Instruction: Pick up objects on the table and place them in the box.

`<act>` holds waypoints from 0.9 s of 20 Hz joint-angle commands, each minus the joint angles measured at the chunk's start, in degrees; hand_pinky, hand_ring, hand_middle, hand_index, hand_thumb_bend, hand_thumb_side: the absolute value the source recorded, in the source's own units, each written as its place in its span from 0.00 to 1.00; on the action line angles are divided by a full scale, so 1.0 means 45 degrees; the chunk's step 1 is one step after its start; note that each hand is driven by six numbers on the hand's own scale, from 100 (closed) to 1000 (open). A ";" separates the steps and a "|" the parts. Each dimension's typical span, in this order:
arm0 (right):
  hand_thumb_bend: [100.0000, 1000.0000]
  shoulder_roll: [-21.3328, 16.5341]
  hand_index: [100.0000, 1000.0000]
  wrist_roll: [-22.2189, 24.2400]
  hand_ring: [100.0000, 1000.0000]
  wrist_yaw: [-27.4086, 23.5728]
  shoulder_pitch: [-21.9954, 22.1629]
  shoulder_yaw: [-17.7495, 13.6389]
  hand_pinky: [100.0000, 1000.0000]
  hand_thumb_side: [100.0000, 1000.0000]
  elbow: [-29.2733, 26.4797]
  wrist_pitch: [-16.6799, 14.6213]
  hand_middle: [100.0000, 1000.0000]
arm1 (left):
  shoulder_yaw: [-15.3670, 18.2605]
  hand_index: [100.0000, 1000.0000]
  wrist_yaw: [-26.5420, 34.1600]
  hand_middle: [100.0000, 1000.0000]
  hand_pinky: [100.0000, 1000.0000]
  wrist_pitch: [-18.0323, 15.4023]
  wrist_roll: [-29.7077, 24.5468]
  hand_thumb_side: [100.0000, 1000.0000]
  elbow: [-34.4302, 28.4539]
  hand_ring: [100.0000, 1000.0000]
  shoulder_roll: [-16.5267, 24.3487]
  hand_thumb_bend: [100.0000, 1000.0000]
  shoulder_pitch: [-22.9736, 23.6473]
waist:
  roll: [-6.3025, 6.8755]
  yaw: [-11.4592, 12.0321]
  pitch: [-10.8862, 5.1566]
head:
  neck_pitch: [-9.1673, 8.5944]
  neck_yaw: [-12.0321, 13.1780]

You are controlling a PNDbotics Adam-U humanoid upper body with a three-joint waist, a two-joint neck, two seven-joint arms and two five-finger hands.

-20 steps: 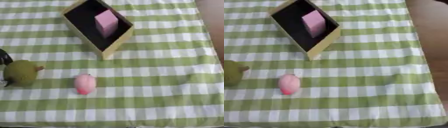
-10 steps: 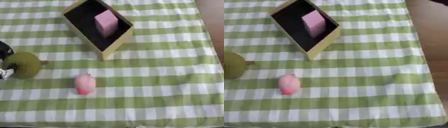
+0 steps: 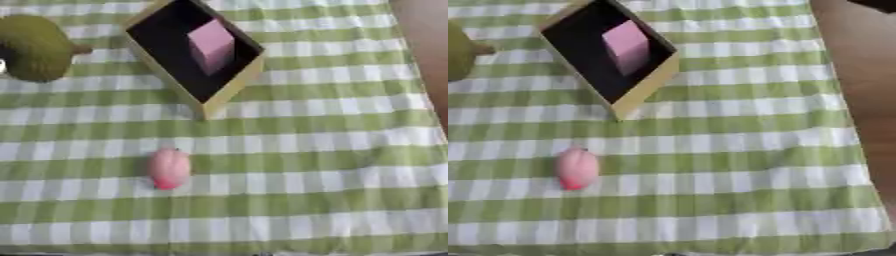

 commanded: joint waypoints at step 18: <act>0.00 0.0085 0.85 0.0078 0.83 -0.0267 -0.0596 -0.0076 0.88 0.38 -0.0190 -0.0075 0.78 | -0.0335 0.60 -0.3723 0.53 0.69 -0.1818 0.2006 0.17 0.7305 0.59 -0.5446 0.00 -0.4265 | -0.0037 -0.0919 -0.0159 | -0.0018 0.0395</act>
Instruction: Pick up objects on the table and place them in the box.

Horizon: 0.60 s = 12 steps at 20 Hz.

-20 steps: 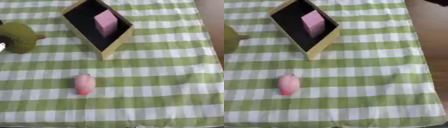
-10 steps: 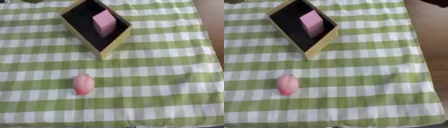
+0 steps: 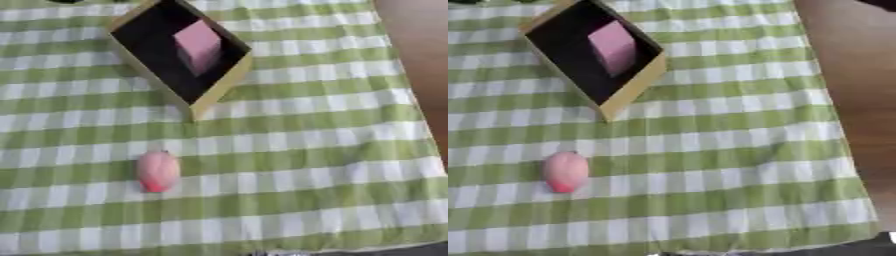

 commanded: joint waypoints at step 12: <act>0.00 0.0048 0.86 0.0140 0.84 -0.0250 -0.0483 -0.0108 0.88 0.38 -0.0190 -0.0080 0.78 | 0.0067 0.66 -0.1455 0.57 0.72 -0.0923 0.0120 0.21 0.2650 0.63 -0.0959 0.08 -0.0389 | -0.0022 -0.0130 -0.0134 | 0.0034 0.0176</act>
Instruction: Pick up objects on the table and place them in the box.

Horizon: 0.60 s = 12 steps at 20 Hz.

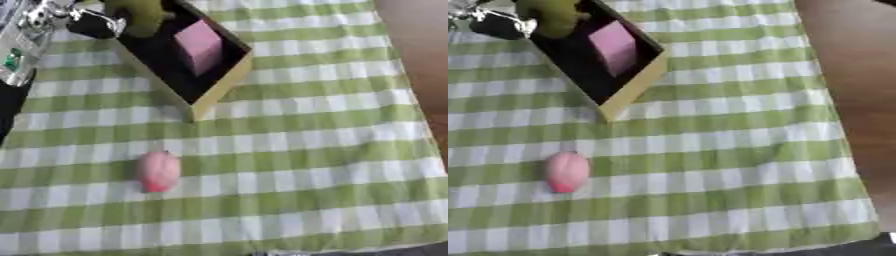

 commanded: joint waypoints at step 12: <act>0.00 -0.0150 0.86 0.0104 0.83 -0.0190 -0.0011 -0.0167 0.88 0.39 -0.0190 0.0068 0.78 | 0.0432 0.92 -0.1328 0.80 0.88 0.0276 0.0206 0.53 -0.0297 0.83 0.0037 0.61 -0.0493 | 0.0044 0.0047 -0.0174 | 0.0070 -0.0033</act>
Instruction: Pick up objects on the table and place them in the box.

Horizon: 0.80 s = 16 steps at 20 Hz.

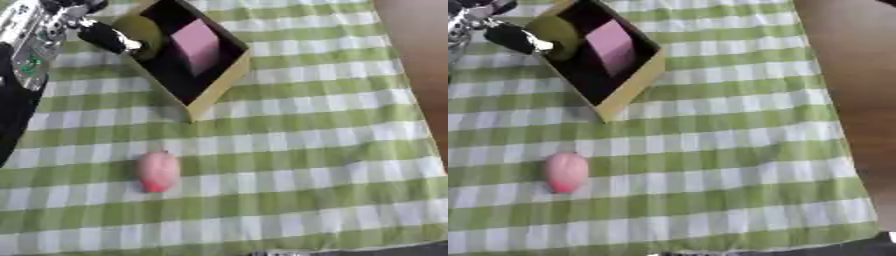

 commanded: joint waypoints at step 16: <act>0.00 -0.0519 0.86 -0.0097 0.83 0.0037 0.0078 -0.0222 0.88 0.37 -0.0189 0.0027 0.78 | -0.1652 0.87 0.6298 0.76 0.86 0.2212 -0.2589 0.53 -1.0927 0.81 0.4869 0.56 0.2375 | 0.0213 0.0490 -0.0401 | 0.0068 -0.0452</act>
